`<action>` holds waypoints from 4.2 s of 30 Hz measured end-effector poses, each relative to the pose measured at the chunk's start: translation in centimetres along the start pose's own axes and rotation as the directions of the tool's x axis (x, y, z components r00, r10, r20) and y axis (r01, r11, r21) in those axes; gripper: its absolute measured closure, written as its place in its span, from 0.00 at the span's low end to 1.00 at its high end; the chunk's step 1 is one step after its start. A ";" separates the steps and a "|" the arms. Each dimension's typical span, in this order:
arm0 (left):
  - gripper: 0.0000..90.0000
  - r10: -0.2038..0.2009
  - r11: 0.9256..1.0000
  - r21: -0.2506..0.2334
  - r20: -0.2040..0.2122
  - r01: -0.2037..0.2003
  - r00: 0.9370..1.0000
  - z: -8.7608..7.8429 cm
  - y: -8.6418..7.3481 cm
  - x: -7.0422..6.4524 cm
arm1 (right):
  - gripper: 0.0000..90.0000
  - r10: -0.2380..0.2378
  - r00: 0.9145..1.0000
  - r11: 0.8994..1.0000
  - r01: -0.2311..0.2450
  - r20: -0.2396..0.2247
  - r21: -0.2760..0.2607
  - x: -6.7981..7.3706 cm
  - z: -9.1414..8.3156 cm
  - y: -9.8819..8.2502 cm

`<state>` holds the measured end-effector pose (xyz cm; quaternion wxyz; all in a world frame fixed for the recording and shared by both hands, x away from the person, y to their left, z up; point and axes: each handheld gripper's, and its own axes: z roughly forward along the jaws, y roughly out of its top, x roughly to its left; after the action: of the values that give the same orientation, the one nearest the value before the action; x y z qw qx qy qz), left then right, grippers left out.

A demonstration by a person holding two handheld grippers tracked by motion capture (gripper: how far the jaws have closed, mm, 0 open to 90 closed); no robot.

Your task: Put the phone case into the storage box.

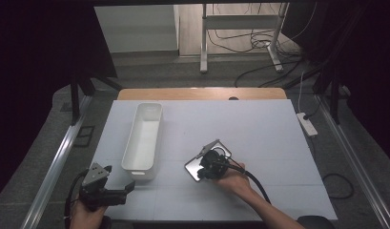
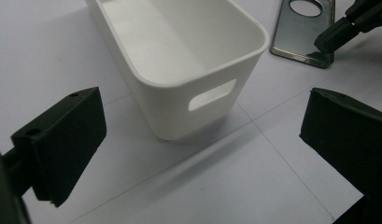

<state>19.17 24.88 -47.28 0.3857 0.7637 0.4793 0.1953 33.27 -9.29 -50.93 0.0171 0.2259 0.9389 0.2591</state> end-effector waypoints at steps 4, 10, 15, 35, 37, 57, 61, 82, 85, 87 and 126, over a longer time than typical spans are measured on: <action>0.02 0.004 1.000 -0.001 -0.003 -0.004 1.000 0.0 0.0 -0.1 | 1.00 0.008 1.000 1.000 -0.008 -0.005 0.004 -0.1 -0.3 -0.4; 0.02 0.002 1.000 -0.001 -0.002 -0.002 1.000 0.0 0.0 0.0 | 1.00 0.018 1.000 1.000 -0.018 -0.004 0.019 -0.4 -0.9 -1.4; 0.01 -0.003 1.000 -0.003 -0.002 0.003 1.000 0.0 0.0 0.0 | 1.00 0.027 1.000 0.999 -0.027 0.005 0.026 -0.7 -1.4 -2.1; 0.01 -0.009 1.000 -0.011 0.001 0.010 1.000 -0.1 0.0 0.1 | 1.00 0.094 0.994 0.994 -0.097 0.048 0.047 -2.8 -3.0 -3.8; 0.01 -0.010 1.000 -0.011 0.001 0.010 1.000 -0.1 0.0 0.1 | 1.00 0.098 0.994 0.994 -0.100 0.052 0.048 -3.0 -3.1 -3.9; 0.01 0.000 1.000 -0.011 0.005 0.000 1.000 -0.1 0.0 0.0 | 1.00 0.144 0.980 0.988 -0.149 0.135 0.031 -5.9 -4.9 -6.1; 0.02 0.004 1.000 -0.011 0.003 -0.004 1.000 -0.1 0.0 -0.1 | 1.00 0.170 0.974 0.984 -0.175 0.147 0.022 -6.6 -5.1 -6.3; 0.05 0.005 1.000 0.001 0.047 -0.005 0.999 0.1 0.1 0.1 | 0.60 0.187 0.970 0.981 -0.175 0.156 -0.084 -5.6 -7.6 -6.1; 0.03 0.009 1.000 0.005 0.040 -0.009 0.999 0.1 0.1 0.1 | 0.42 0.207 0.963 0.976 -0.190 0.173 -0.108 -5.7 -8.2 -6.4; 0.02 0.010 1.000 0.005 0.034 -0.010 0.999 0.1 0.1 0.0 | 0.34 0.215 0.958 0.973 -0.194 0.189 -0.123 -5.9 -8.5 -6.5; 0.01 -0.009 1.000 0.000 0.043 0.009 0.999 0.0 0.1 0.3 | 0.95 0.270 0.951 0.961 -0.277 0.149 0.025 -7.5 -5.8 -7.0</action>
<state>19.36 25.07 -47.26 0.3971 0.7655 0.4743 0.1772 36.20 -20.66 -50.05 0.0439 0.3722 0.9005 0.2205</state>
